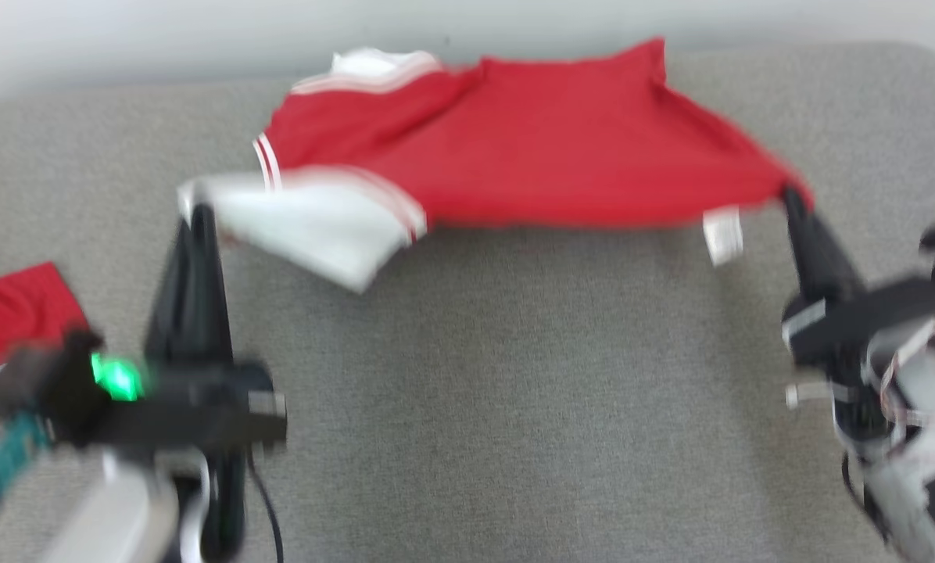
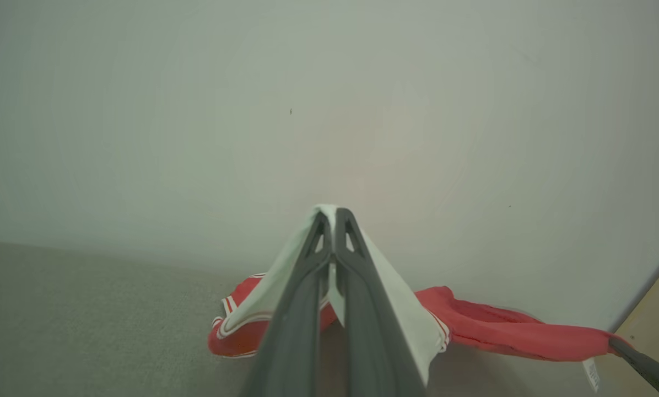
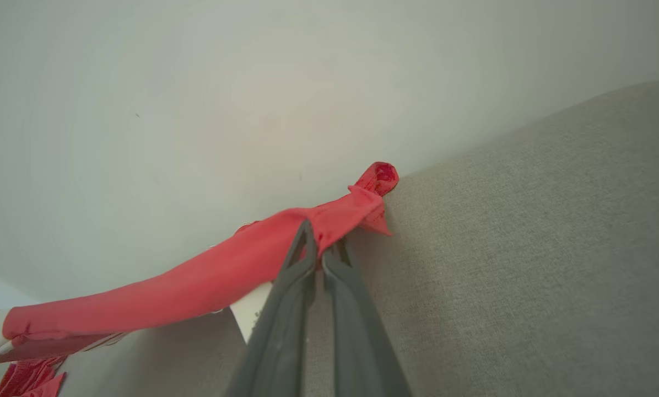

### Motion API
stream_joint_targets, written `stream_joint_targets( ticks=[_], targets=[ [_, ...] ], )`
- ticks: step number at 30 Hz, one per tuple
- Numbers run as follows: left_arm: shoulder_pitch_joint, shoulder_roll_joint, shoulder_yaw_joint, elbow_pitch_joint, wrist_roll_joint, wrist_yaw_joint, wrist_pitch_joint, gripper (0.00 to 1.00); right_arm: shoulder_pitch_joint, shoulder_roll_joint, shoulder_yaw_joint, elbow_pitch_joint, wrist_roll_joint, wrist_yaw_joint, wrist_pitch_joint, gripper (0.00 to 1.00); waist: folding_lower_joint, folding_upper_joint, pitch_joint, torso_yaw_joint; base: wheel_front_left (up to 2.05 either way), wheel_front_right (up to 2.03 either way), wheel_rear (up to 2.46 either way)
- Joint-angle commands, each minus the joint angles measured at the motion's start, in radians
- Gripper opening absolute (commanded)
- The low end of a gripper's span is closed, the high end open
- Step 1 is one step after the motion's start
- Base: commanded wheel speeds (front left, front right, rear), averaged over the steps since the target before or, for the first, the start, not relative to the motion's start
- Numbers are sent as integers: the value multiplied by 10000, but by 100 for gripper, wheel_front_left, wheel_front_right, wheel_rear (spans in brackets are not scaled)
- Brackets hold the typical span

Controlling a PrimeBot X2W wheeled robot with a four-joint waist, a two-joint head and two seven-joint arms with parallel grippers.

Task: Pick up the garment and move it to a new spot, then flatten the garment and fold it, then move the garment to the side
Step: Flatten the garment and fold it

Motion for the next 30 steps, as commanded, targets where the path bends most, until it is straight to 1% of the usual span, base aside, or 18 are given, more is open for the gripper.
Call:
stream_joint_targets(
  ticks=[1, 4, 6, 8, 11, 16, 22, 24, 30],
  targets=[
    [784, -48, 84, -272, -78, 135, -77, 0, 595, -96, -111, -185, 27, -24, 19, 0, 3, 2, -451, 92, 0, 0, 0],
    [2125, -195, 231, -536, -110, 312, -95, 0, 1684, -105, -359, -437, 1, -24, 69, 0, 3, 2, -685, 154, 0, 0, 0],
    [2911, -406, 393, -617, -197, 300, -110, 0, 2349, -61, -584, -569, -41, -24, 121, 0, 3, 2, -816, 205, 0, 0, 0],
    [3591, -581, 627, -676, -44, 309, -105, 0, 2974, 3, -756, -697, -140, -24, 171, 0, 3, 2, -927, 245, 0, 0, 0],
    [4502, -1046, 922, -679, 63, 147, -100, 0, 3862, 94, -1082, -867, -346, -24, 259, 0, 3, 2, -1070, 345, 0, 0, 0],
    [5460, -1540, 1049, -311, 498, -239, -101, 0, 5191, 252, -1644, -1239, -975, -24, 513, 0, 3, 2, -1374, 516, 0, 0, 0],
    [6116, -1727, 1073, 403, 903, -632, -104, 0, 6542, 566, -2524, -1813, -2010, -24, 1148, 0, 3, 2, -1758, 657, 0, 0, 0],
    [6202, -1721, 1052, 503, 946, -700, -102, 0, 6748, 633, -2720, -1951, -2168, -24, 1252, 0, 3, 2, -1795, 671, 0, 0, 0],
    [6477, -1591, 890, 927, 1170, -930, -103, 0, 7908, 1335, -3788, -2878, -3187, -24, 2247, 0, 3, 2, -1807, 676, 0, 0, 0]
  ],
)
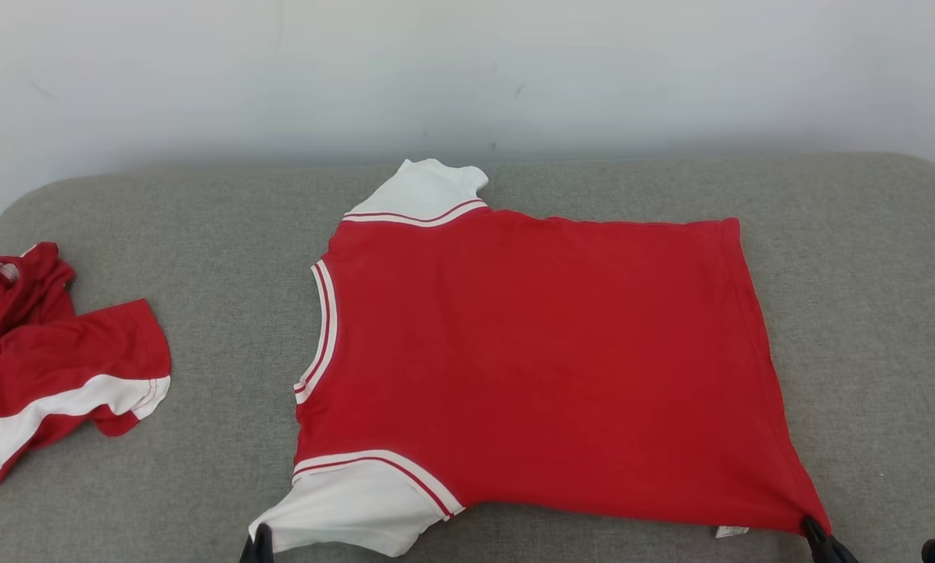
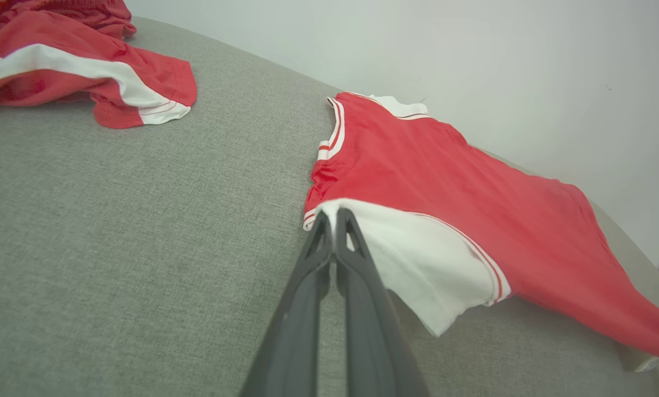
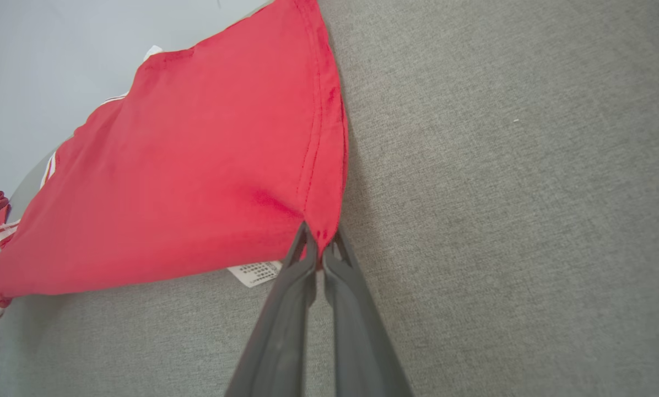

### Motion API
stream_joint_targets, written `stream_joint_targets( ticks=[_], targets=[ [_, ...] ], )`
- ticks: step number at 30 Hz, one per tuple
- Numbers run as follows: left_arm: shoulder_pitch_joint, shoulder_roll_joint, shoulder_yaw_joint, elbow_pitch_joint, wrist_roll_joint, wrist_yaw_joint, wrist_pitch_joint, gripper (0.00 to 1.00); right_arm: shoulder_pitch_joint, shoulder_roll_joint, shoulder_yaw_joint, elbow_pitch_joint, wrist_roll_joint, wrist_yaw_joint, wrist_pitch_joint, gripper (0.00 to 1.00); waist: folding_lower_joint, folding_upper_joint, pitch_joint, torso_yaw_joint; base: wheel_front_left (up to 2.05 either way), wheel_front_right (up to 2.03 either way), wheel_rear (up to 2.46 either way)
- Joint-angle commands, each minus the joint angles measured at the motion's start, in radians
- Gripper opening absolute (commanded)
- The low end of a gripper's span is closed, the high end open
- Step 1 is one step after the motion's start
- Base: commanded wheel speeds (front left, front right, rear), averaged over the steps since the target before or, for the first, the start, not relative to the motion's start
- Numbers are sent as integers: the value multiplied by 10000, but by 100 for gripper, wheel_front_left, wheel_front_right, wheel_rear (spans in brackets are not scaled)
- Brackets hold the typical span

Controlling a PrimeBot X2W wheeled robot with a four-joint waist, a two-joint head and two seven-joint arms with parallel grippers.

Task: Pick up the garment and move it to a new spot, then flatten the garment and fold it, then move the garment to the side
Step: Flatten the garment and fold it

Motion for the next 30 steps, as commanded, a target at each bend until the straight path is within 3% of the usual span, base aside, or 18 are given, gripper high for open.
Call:
stream_joint_targets(
  ticks=[1, 7, 14, 21, 30],
  targets=[
    [-28, 77, 29, 46, 122, -71, -30, 0, 117, 73, -169, -109, -179, -24, 139, 0, 1, 1, 20, -21, 0, 0, 0],
    [-497, 213, 14, 203, 482, -276, -31, 0, 70, 785, -594, -815, -847, -24, 847, 0, 1, 1, 68, -238, 0, 0, 0],
    [-1442, 617, -118, 78, 763, -533, 397, 0, -759, 1087, -654, -1011, -1101, -24, 1509, 0, 1, 1, 173, -564, 0, 0, 0],
    [-3432, 1020, -170, 647, 936, -1069, 1069, 0, -2243, 979, -502, -307, -1164, -24, 2017, 0, 1, 1, 579, -687, 0, 0, 0],
    [-6013, 1153, -326, 2253, 1105, -1672, 1672, 0, -4555, 926, -92, 1280, -1083, -24, 1867, 0, 1, 1, 1408, -866, 0, 0, 0]
  ],
)
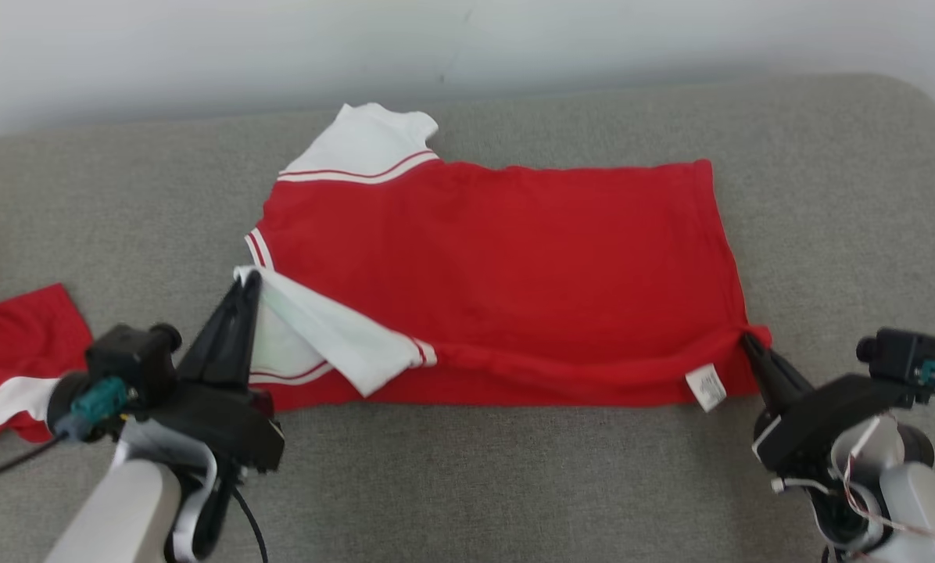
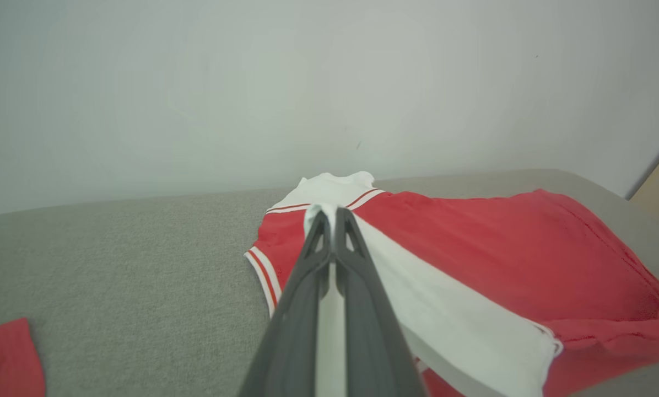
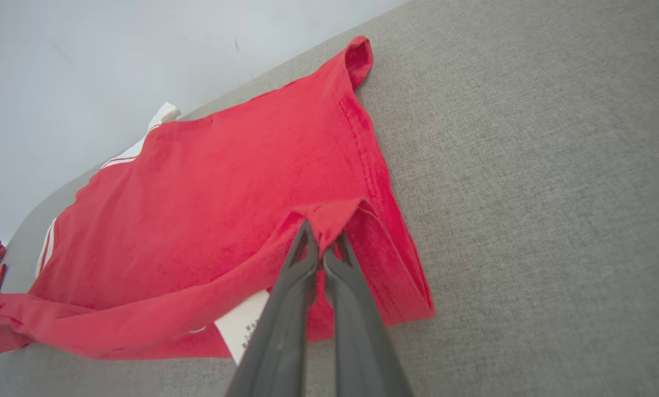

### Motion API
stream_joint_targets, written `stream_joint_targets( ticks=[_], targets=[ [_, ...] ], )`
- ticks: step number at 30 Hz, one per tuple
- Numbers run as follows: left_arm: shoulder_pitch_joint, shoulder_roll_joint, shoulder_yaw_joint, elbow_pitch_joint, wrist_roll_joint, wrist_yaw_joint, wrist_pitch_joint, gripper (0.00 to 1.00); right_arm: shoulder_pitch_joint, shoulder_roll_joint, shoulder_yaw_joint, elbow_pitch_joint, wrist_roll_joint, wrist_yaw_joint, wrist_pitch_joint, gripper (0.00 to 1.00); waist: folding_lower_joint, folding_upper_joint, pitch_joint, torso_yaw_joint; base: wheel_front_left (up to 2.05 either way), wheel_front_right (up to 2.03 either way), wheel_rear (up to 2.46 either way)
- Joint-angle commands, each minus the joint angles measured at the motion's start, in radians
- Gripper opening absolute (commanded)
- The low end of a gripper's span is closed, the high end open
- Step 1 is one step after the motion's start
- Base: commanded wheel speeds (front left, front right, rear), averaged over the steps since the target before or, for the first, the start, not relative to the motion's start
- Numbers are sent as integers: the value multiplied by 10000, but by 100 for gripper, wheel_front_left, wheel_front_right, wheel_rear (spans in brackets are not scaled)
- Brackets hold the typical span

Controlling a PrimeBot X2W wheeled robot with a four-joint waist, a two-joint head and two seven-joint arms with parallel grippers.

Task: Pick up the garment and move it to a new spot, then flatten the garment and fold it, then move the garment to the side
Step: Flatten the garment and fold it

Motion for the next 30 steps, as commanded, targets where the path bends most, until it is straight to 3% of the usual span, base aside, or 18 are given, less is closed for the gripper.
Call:
stream_joint_targets(
  ticks=[1, 9, 10, 11, 12, 13, 21, 30],
  targets=[
    [-327, 52, 29, 309, 25, -67, -13, 0, -364, -32, 34, 235, 77, -24, -122, 0, -2, -1, 339, -121, 0, 0, 0],
    [-1488, -130, -130, 1843, 110, -424, -134, 0, -1653, -128, 402, 1625, 119, -24, -604, 0, -2, -1, 713, -195, 0, 0, 0],
    [-1599, -159, -170, 2042, 127, -470, -164, 0, -1787, -151, 464, 1755, 90, -24, -762, 13, -2, -1, 741, -203, 0, 0, 0],
    [-1716, -190, -174, 2253, 161, -469, -233, 0, -1901, -186, 525, 1875, 36, -24, -947, 45, -2, -1, 757, -205, 0, 0, 0],
    [-1825, -237, -176, 2429, 185, -446, -312, 25, -1974, -209, 596, 1999, 7, -24, -1110, 100, -2, -1, 766, -202, 0, 0, 0],
    [-1896, -269, -200, 2594, 228, -435, -397, 100, -2037, -252, 725, 2096, -59, -24, -1273, 100, -2, -1, 761, -201, 0, 0, 0],
    [-1447, -486, -110, 3277, 133, -437, -1257, 100, -1615, -781, 1491, 2410, -119, -24, -2421, 100, -2, -1, 301, -123, 0, 0, 0],
    [308, -533, 69, 2534, -175, -126, -1552, 100, -530, -1181, 1603, 2263, -49, -24, -2851, 100, -2, -1, -64, 15, 0, 0, 0]
  ],
)
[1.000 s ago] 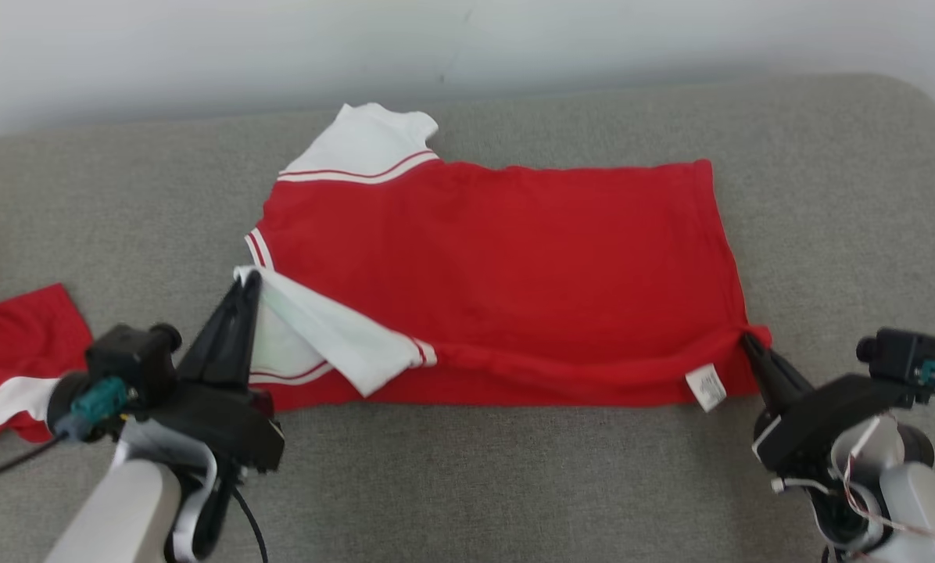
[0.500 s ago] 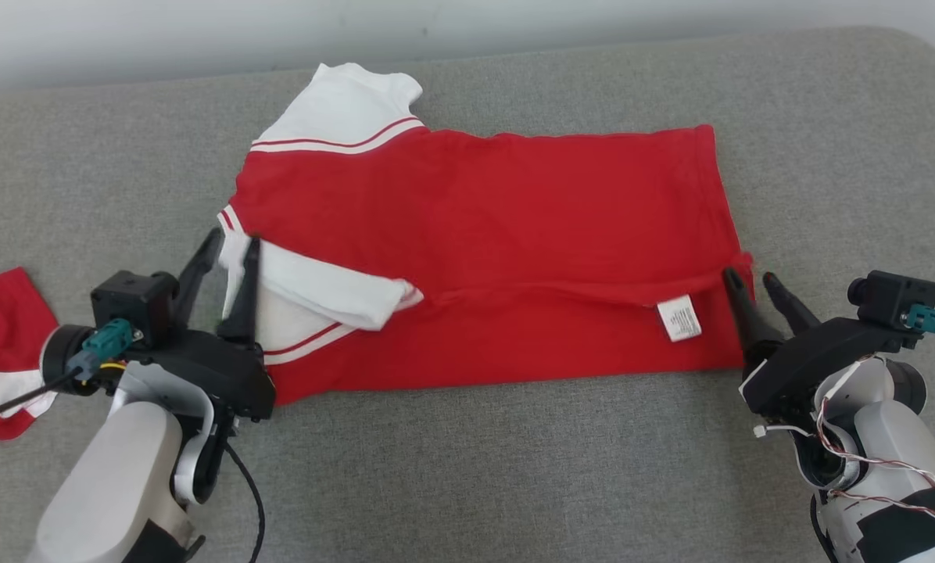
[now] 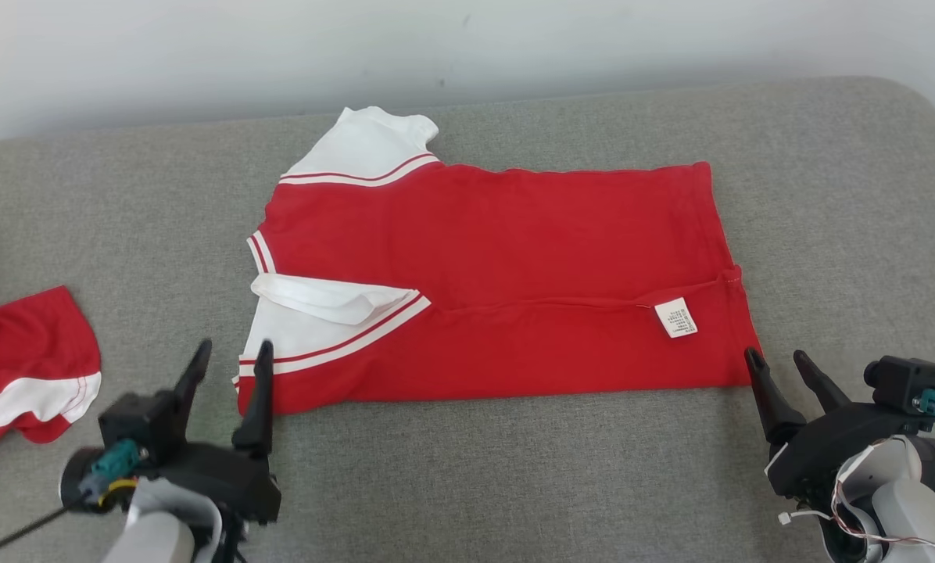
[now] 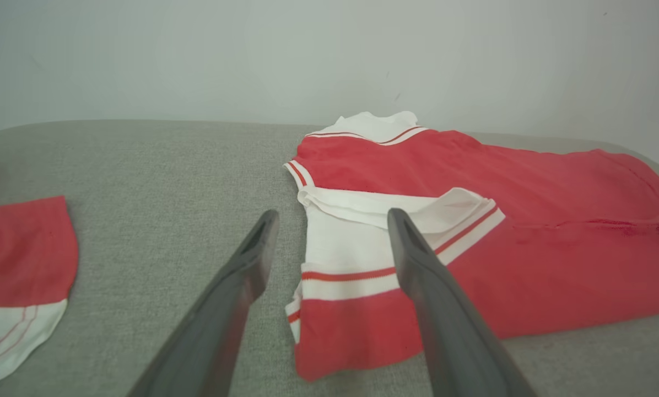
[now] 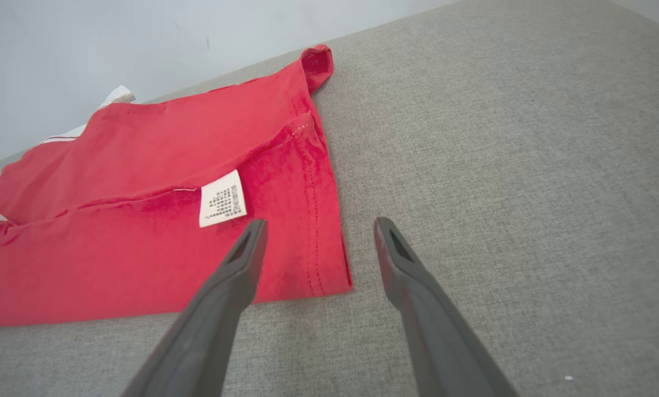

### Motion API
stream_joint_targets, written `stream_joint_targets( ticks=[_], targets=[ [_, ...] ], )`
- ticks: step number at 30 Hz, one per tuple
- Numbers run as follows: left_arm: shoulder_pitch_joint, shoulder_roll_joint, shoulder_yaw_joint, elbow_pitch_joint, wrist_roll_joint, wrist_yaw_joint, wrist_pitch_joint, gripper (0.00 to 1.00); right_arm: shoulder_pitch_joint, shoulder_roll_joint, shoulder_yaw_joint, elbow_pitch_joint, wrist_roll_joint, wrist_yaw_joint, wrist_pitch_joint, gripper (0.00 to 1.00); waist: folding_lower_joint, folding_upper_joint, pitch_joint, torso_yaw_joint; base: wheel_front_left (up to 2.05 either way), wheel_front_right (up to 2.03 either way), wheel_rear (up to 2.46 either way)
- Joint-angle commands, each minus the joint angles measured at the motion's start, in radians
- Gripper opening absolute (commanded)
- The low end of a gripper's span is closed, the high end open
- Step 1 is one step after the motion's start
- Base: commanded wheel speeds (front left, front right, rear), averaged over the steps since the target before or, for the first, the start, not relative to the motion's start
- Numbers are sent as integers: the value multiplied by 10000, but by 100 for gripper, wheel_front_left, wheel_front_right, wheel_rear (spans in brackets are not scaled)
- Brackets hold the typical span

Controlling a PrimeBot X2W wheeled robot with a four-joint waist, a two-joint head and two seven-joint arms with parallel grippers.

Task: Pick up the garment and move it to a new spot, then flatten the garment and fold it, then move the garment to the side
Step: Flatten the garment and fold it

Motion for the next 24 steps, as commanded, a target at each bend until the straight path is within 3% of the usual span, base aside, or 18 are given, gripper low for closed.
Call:
stream_joint_targets(
  ticks=[1, 8, 17, 18, 19, 20, 21, 22, 23, 24],
  targets=[
    [371, -54, -11, -85, -175, 68, -25, 100, 164, -56, -52, -24, 53, -24, -41, 100, 1, -1, -7, 54, 0, 0, 0],
    [866, -99, -121, 246, -338, 40, 174, 100, 58, 50, -82, 97, -92, -24, 0, 100, 1, -1, 131, 80, 0, 0, 0],
    [250, -309, -166, 1396, -559, -225, 209, 100, -454, 231, 205, 774, -389, -24, -98, 100, 1, -1, 449, 84, 0, 0, 0],
    [203, -404, -174, 1538, -650, -251, 267, 100, -484, 260, 252, 884, -354, -24, -78, 87, 1, -1, 466, 91, 0, 0, 0],
    [144, -473, -188, 1688, -726, -341, 323, 97, -530, 264, 279, 979, -343, -24, -103, 42, 1, -1, 488, 107, 0, 0, 0],
    [100, -541, -163, 1837, -849, -412, 351, 48, -595, 273, 318, 1033, -354, -24, -177, 10, 1, -1, 500, 127, 0, 0, 0],
    [100, -541, -163, 1837, -849, -412, 351, 48, -595, 273, 318, 1033, -354, -24, -177, 10, 1, -1, 500, 127, 0, 0, 0],
    [51, -560, -174, 1999, -844, -444, 344, 15, -655, 290, 367, 1106, -375, -24, -231, 0, 1, -1, 504, 136, 0, 0, 0],
    [-21, -580, -175, 2119, -829, -509, 308, 0, -679, 295, 416, 1174, -401, -24, -279, 0, 1, -1, 506, 151, 0, 0, 0],
    [-87, -644, -171, 2249, -875, -536, 270, 0, -687, 301, 445, 1254, -405, -24, -339, 0, 1, -1, 489, 181, 0, 0, 0]
  ],
)
